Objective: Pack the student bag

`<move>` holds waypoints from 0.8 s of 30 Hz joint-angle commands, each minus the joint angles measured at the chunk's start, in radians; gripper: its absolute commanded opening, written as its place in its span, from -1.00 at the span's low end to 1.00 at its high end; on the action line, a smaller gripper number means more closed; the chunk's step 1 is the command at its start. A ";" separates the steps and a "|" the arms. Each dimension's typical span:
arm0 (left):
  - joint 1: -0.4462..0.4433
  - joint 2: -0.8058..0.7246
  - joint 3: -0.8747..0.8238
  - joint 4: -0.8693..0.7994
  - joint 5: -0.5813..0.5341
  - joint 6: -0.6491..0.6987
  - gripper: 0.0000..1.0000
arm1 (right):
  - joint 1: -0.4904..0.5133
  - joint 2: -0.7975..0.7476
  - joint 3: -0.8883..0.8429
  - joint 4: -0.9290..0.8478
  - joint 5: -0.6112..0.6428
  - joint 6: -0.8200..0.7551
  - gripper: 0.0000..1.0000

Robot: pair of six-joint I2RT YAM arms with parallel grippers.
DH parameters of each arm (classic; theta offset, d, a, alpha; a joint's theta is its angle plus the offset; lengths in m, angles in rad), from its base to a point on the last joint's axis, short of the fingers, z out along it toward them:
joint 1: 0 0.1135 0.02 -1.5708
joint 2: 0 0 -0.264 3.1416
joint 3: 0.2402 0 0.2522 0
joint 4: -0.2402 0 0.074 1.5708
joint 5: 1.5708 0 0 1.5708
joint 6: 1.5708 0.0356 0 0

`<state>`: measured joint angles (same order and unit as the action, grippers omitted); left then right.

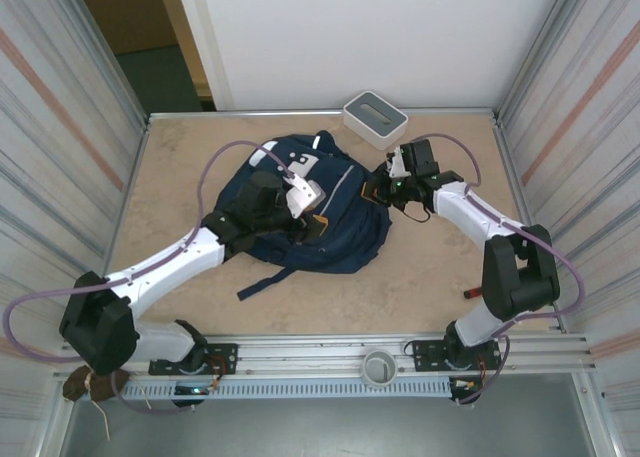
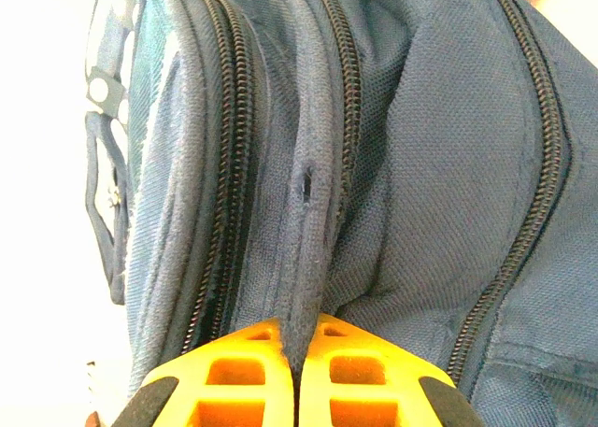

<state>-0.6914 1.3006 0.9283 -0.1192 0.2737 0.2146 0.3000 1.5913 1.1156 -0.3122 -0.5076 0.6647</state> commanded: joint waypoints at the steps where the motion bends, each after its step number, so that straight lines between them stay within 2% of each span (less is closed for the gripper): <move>1: 0.002 -0.066 -0.008 -0.050 -0.053 0.218 0.28 | -0.020 0.013 0.069 -0.038 -0.075 -0.082 -0.97; 4: 0.022 -0.097 -0.059 -0.050 -0.106 0.384 0.37 | -0.039 0.026 0.090 -0.063 -0.097 -0.105 -0.98; 8: 0.122 -0.089 -0.134 -0.028 -0.017 0.643 0.37 | -0.056 0.050 0.128 -0.102 -0.110 -0.136 -0.98; 12: 0.163 -0.024 -0.143 -0.012 -0.049 0.835 0.38 | -0.058 0.067 0.141 -0.107 -0.128 -0.144 -0.98; 14: 0.167 0.015 -0.136 0.005 -0.060 0.891 0.38 | -0.060 0.071 0.144 -0.107 -0.129 -0.146 -0.98; 21: 0.165 0.075 -0.164 0.088 0.006 1.005 0.36 | -0.065 0.083 0.150 -0.107 -0.142 -0.149 -0.98; 24: 0.164 0.102 -0.167 0.104 0.013 1.024 0.27 | -0.065 0.092 0.156 -0.107 -0.149 -0.149 -0.98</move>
<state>-0.5274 1.3781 0.7727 -0.0650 0.2577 1.1587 0.2405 1.6749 1.2221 -0.4206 -0.6014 0.5404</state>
